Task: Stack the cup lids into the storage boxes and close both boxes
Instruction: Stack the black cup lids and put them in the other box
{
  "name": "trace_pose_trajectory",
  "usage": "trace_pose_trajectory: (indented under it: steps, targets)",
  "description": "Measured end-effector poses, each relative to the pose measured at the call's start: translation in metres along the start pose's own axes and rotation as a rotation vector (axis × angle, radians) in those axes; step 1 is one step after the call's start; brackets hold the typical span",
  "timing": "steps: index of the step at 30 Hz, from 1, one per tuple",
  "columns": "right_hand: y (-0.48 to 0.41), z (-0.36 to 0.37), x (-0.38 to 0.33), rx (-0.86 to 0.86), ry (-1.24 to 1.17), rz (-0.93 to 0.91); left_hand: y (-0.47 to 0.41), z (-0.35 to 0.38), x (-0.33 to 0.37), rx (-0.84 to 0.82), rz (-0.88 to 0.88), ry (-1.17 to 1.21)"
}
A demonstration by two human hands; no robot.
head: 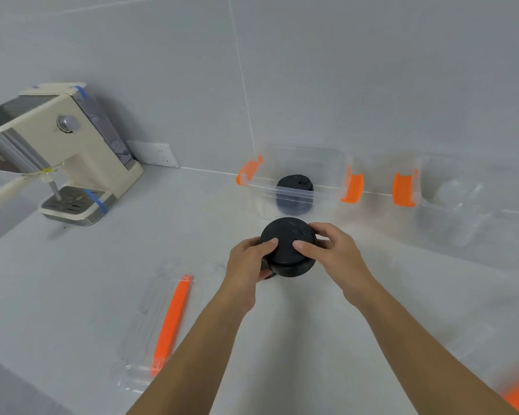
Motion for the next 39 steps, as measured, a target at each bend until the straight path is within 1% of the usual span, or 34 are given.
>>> trace_pose_trajectory:
  steps: [4, 8, 12, 15, 19, 27, 32, 37, 39]
  targets:
    - [-0.017, 0.025, -0.017, 0.027, 0.003, -0.042, -0.017, -0.023, 0.026, -0.004, 0.042, 0.029]
    - [-0.03, 0.044, -0.024, 0.035, 0.038, -0.044, -0.032, -0.038, 0.036, 0.009, 0.048, -0.006]
    - [-0.041, 0.063, -0.012, 0.056, 0.086, 0.012, -0.046, -0.05, 0.034, 0.01, 0.025, -0.065]
    - [-0.045, 0.071, 0.002, 0.078, 0.133, 0.067, -0.053, -0.055, 0.026, -0.023, 0.003, -0.059]
    - [-0.047, 0.077, 0.012, 0.096, 0.113, 0.121, -0.064, -0.059, 0.018, -0.03, -0.012, -0.073]
    - [-0.049, 0.079, 0.027, 0.102, 0.144, 0.189, -0.079, -0.063, 0.008, -0.059, -0.084, -0.138]
    - [-0.05, 0.074, 0.038, 0.104, 0.166, 0.222, -0.087, -0.065, 0.002, -0.073, -0.132, -0.137]
    - [-0.051, 0.074, 0.044, 0.111, 0.219, 0.338, -0.092, -0.063, 0.003, -0.099, -0.226, -0.189]
    - [-0.049, 0.074, 0.042, 0.103, 0.19, 0.371, -0.093, -0.062, 0.002, -0.113, -0.27, -0.212]
Point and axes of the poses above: each hand's wrist, its own y-axis away from the middle knuckle, its own z-axis out of the palm, x = y × z, the point moved 1 cm from there along -y, towards the middle knuckle, and after that the axes turned 5 degrees about y, right-handed, at the moved point
